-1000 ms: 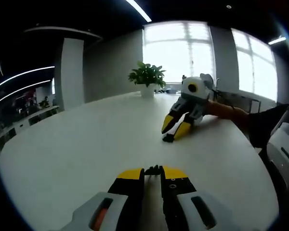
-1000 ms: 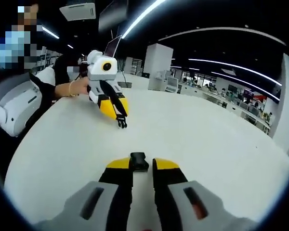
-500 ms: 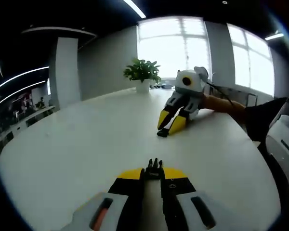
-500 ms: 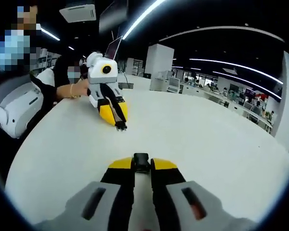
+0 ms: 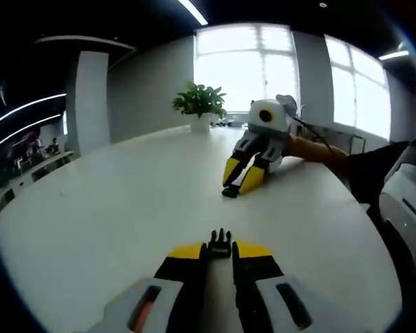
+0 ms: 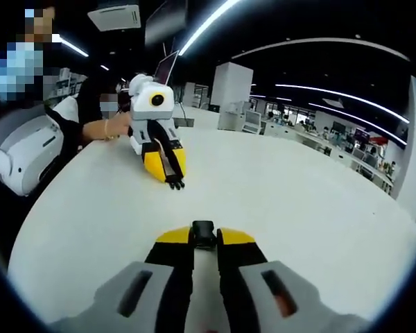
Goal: Snap the two parts of the plastic buckle together until the buckle closes and remains connected.
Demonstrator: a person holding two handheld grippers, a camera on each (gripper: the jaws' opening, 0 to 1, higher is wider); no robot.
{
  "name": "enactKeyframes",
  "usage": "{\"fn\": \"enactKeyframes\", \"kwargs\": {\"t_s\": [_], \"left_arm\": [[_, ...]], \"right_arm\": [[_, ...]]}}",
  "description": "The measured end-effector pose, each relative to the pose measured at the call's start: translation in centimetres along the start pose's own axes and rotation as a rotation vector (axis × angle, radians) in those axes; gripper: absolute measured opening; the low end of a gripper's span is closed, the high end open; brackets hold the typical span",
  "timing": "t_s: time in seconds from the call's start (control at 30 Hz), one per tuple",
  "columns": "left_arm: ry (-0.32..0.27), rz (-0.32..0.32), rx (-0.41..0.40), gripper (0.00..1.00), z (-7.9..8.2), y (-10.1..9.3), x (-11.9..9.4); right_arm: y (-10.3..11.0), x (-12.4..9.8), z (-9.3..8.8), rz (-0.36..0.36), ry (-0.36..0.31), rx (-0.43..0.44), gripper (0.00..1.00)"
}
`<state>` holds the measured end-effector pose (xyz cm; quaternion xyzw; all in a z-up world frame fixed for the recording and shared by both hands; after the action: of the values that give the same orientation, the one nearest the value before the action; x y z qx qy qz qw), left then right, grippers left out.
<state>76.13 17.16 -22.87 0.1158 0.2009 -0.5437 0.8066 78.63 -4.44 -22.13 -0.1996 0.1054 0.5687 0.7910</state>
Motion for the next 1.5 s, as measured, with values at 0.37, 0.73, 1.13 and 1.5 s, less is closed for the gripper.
{"fn": "enactKeyframes", "kwargs": {"t_s": [0.37,0.73,1.13,1.5], "left_arm": [[0.012,0.015,0.113,0.12,0.3,-0.8,0.3],[-0.022,-0.007,0.144,0.12,0.6,-1.4,0.5],[-0.051,-0.062,0.134,0.12,0.7,-2.3,0.7],[-0.052,-0.095,0.150,0.12,0.8,-3.2,1.0]], "right_arm": [[0.5,0.2,0.2,0.041,-0.014,0.009,0.13],[1.7,0.3,1.1,0.069,-0.057,-0.026,0.13],[2.9,0.9,1.3,0.112,-0.047,-0.079,0.13],[3.4,1.1,1.5,0.143,-0.052,-0.102,0.13]]}}
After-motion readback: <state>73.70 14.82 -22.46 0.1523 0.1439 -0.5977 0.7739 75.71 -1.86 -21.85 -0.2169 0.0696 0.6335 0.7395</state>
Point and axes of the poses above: the point that each gripper's makers call its tool centre point, and the gripper's own axes: x roughly forward along the fingers, y roughly to its left, z roughly out of its top, the point moved 7 cm from there along -x, roughly backward along the fingers, and after that the axes turned 1 degree about y, right-handed, at the moved point
